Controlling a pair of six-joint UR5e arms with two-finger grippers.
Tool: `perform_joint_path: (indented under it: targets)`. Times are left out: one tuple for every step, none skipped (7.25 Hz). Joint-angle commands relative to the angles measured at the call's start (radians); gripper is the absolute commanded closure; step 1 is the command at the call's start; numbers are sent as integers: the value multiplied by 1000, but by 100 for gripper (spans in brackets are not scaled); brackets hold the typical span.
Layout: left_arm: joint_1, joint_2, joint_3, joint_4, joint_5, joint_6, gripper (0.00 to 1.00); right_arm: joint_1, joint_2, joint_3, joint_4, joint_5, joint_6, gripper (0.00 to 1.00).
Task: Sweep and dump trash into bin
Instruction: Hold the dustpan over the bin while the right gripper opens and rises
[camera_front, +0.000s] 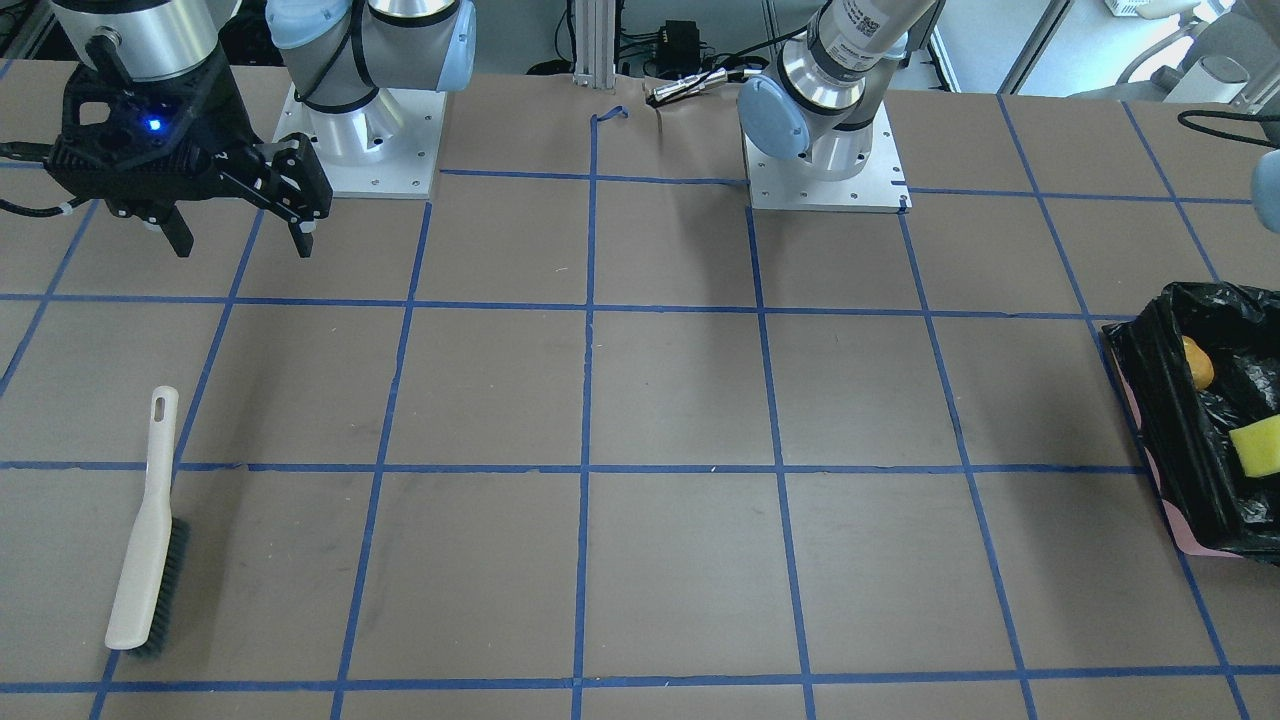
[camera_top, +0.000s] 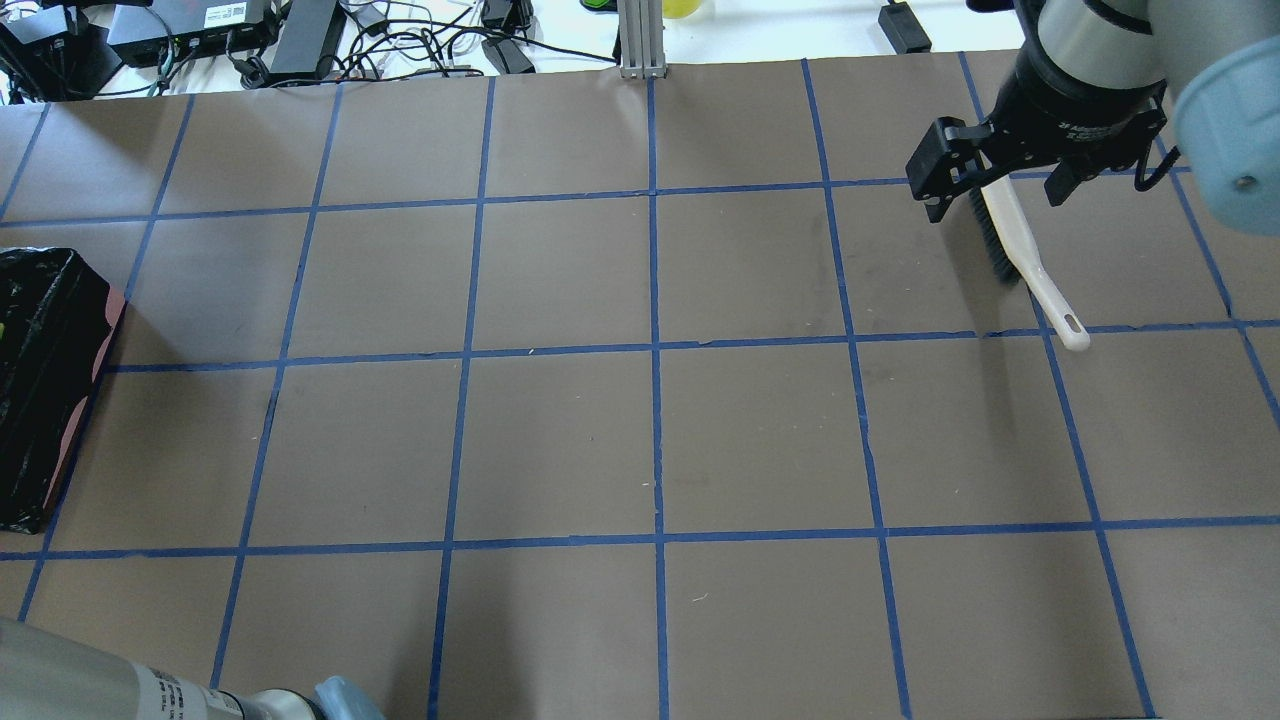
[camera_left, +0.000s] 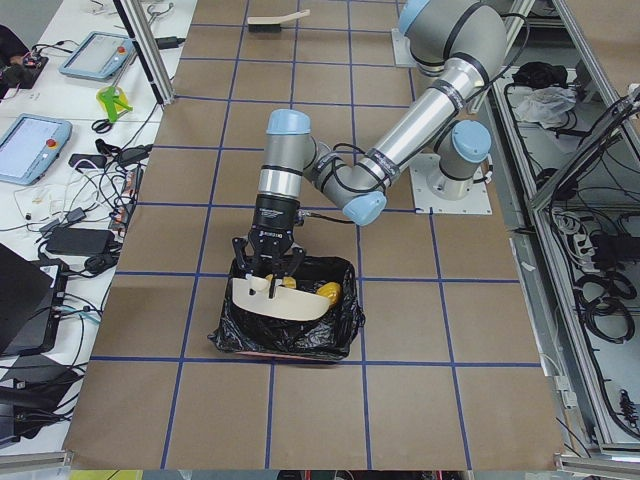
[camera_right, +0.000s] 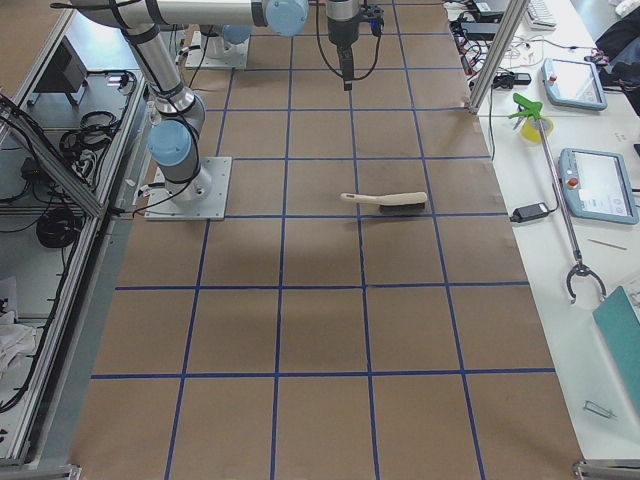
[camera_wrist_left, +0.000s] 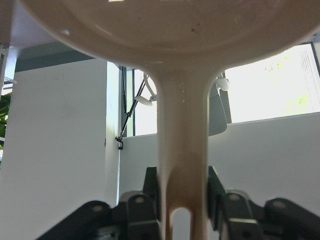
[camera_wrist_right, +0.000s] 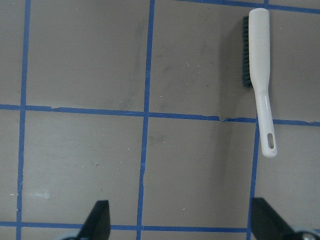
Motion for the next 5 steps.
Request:
perform_joint_path:
  targets:
    - [1,7,-7,2,-7,2,100,0,-1,0,1,0,0,0]
    - [5,9,3,-39,-26,9,100,-2,-2,0,1,0,0,0]
    - [2,14,22,-118,-47,3,100,0,-2,0,1,0,0,0]
    - [0,14,49,-178,-82,2,100,0,-2,0,1,0,0,0]
    - [-2,6,101,-319,-107,-20,100,-2,-2,0,-1,0,0,0]
